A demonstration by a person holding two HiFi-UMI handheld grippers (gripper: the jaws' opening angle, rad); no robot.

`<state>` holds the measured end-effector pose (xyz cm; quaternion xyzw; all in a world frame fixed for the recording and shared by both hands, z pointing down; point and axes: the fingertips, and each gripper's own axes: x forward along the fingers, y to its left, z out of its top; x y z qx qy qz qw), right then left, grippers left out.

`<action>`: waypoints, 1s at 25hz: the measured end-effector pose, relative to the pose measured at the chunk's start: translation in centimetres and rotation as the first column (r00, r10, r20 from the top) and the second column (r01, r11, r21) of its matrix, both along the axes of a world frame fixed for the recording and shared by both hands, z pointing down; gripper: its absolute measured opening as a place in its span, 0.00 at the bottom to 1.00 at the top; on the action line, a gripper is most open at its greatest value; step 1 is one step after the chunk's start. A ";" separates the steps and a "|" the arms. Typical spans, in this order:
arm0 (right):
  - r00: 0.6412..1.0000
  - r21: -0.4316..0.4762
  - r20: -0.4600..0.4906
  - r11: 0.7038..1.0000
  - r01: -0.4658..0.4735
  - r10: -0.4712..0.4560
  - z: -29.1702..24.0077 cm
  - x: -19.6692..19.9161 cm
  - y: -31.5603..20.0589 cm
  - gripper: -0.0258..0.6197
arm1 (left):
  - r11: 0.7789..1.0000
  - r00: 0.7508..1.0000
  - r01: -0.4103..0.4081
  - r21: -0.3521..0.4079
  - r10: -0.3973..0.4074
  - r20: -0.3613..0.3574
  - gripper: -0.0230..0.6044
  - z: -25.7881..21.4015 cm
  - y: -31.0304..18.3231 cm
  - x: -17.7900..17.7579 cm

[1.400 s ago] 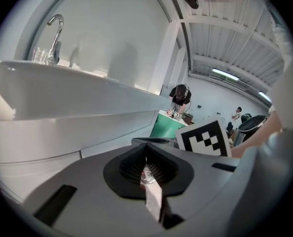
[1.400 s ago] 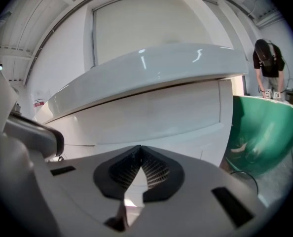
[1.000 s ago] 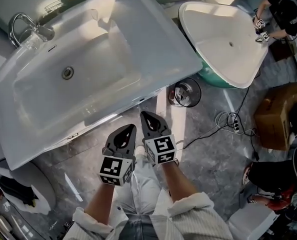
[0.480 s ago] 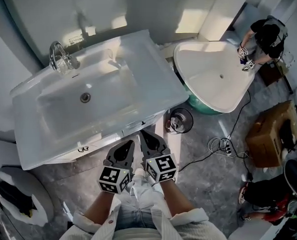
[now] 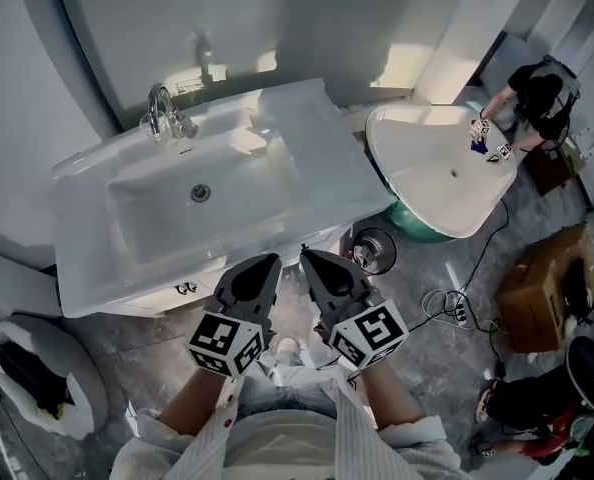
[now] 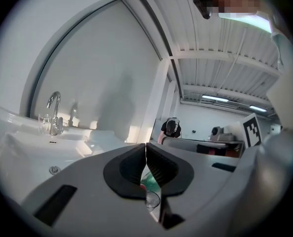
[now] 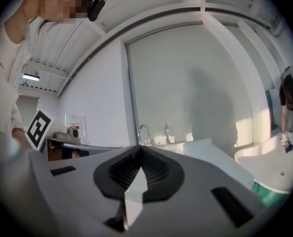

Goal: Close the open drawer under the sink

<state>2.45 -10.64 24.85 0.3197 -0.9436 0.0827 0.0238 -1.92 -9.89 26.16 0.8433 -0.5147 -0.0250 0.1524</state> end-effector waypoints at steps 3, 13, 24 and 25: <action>1.000 0.048 0.005 0.999 0.007 -0.007 -1.7 -0.1 0.8 0.05 | 1.000 1.000 -0.004 0.016 0.004 -0.010 0.06 -1.9 0.6 -0.5; 0.997 0.111 0.071 0.994 -0.019 0.011 -5.3 0.2 2.7 0.05 | 0.996 1.000 -0.027 0.083 0.027 0.000 0.06 -5.4 2.3 0.0; 0.999 0.073 0.051 0.997 0.006 -0.009 -5.4 -0.9 2.7 0.05 | 0.996 1.000 0.000 0.091 0.000 0.007 0.06 -5.8 2.5 -1.1; 0.999 0.071 0.048 0.997 0.008 -0.012 -5.4 -1.0 2.6 0.05 | 0.996 1.000 0.002 0.091 -0.003 0.007 0.06 -5.8 2.4 -1.2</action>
